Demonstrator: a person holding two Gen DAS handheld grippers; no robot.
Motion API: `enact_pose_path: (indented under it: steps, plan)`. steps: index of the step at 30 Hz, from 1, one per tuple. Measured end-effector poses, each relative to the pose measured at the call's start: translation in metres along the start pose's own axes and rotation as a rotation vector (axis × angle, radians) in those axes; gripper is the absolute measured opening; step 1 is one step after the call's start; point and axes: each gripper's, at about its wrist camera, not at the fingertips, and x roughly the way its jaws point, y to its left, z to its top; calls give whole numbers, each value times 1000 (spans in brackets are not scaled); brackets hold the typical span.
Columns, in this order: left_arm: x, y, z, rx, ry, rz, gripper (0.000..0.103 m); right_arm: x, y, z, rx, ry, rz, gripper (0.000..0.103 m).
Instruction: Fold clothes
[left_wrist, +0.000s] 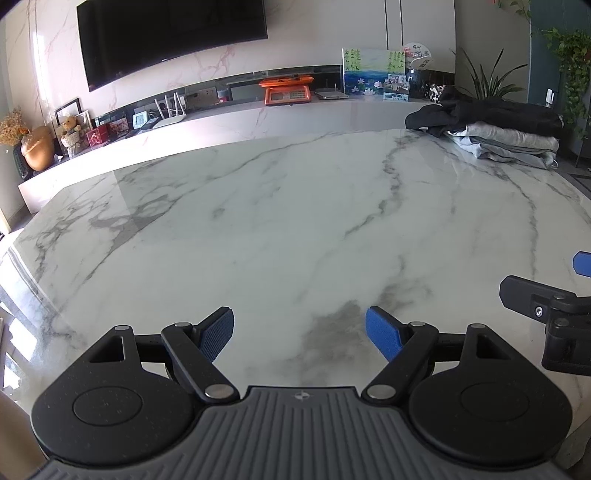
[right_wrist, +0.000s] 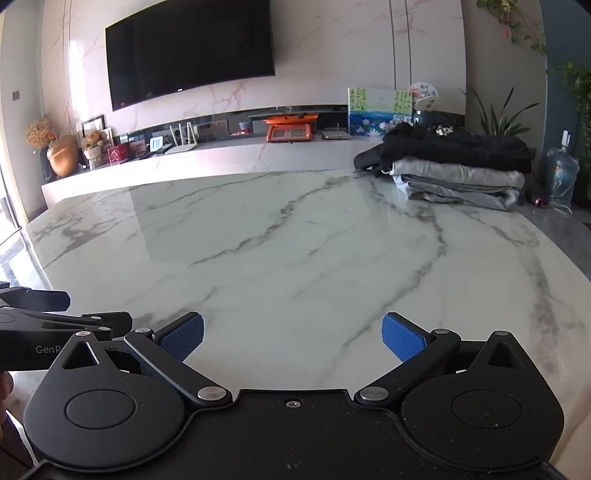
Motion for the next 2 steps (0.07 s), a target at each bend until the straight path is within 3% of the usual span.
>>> enact_pose_path:
  steps: [2]
  plan:
    - [0, 0, 0, 1, 1, 3, 78, 0, 0, 0, 2, 2, -1, 102]
